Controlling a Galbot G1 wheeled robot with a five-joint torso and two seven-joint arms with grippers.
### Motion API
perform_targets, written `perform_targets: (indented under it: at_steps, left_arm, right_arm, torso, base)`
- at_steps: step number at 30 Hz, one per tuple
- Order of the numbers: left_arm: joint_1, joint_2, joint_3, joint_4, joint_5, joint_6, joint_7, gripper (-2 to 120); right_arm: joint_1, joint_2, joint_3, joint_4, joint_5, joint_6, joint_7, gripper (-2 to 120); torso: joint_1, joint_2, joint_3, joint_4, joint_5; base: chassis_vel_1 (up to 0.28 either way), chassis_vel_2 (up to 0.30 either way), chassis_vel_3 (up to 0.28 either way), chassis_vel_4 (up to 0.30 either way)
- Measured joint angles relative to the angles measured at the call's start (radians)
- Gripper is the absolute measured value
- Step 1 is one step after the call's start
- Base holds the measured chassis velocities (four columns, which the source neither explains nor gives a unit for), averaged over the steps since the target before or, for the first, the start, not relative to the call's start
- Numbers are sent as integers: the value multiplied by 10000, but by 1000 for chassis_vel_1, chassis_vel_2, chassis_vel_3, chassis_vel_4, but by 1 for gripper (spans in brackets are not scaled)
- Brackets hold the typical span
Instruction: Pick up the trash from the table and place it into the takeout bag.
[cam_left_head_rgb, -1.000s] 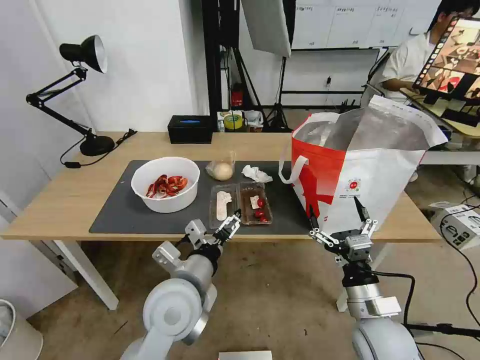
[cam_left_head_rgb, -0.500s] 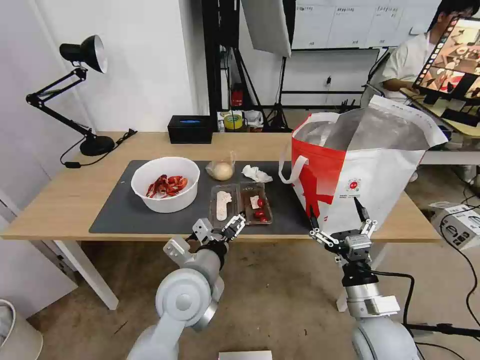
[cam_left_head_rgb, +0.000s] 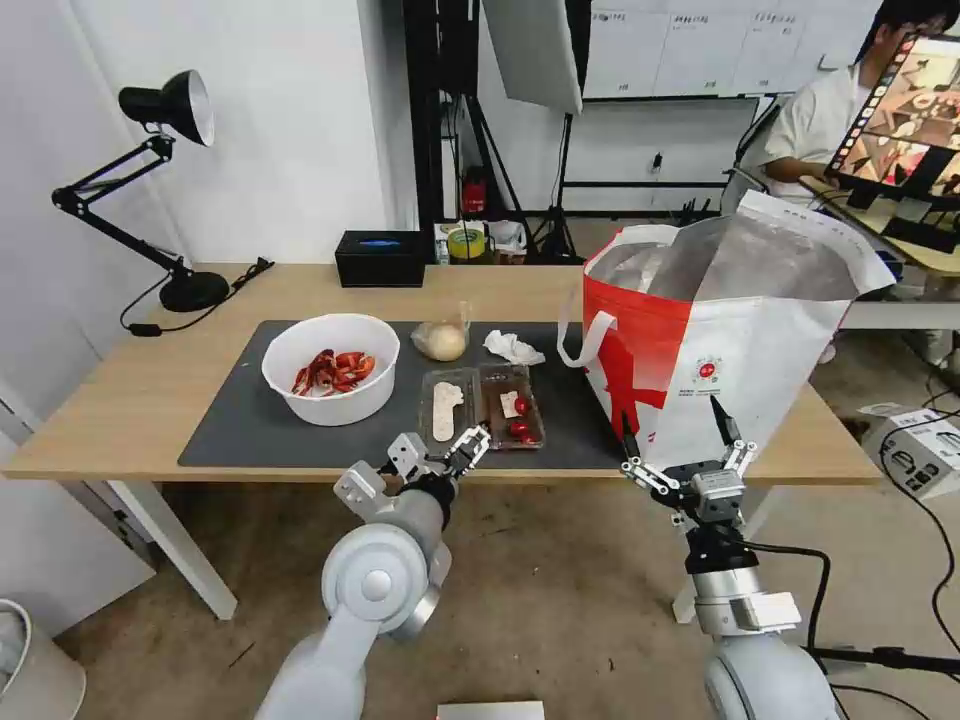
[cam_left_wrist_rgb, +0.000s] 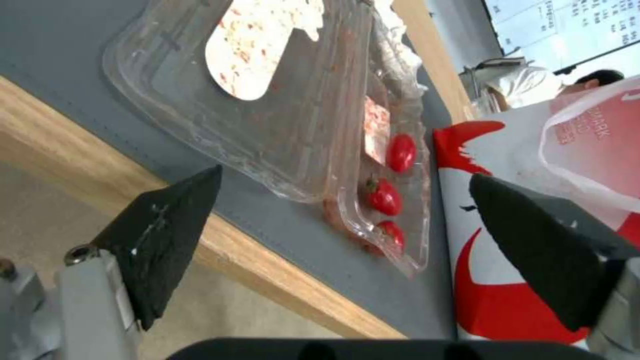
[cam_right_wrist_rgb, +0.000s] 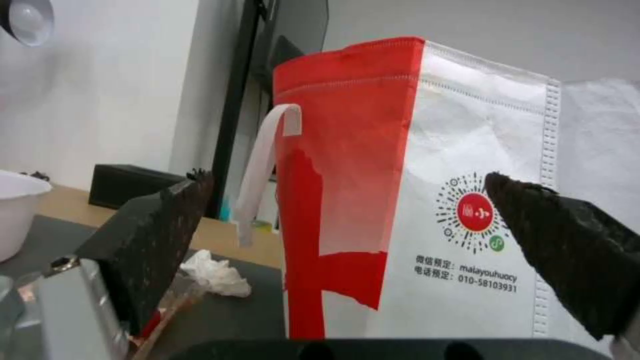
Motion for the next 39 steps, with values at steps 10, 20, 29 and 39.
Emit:
perform_targets:
  at_steps: [10, 20, 29, 39]
  left_arm:
    - [-107, -95, 45, 210, 55, 11, -4, 100]
    - [-209, -129, 5, 463, 122, -13, 87, 100]
    - [-280, -132, -37, 522, 147, -129, 127, 100]
    - [-321, -285, 43, 476, 167, -424, 605, 100]
  right_arm:
    - [2, 40, 15, -31, 10, 19, 6, 100]
    - [-19, 46, 93, -34, 27, 31, 12, 100]
    - [0, 87, 41, -56, 30, 39, 5, 100]
    - [-11, 88, 68, -68, 30, 51, -4, 100]
  torso:
    - [0, 0, 0, 0, 0]
    - [-1, 3, -1, -1, 0]
    - [0, 1, 1, 1, 0]
    - [0, 0, 2, 1, 0]
  base:
    - [0, 0, 0, 0]
    - [0, 0, 0, 0]
    - [0, 0, 0, 0]
    - [0, 0, 0, 0]
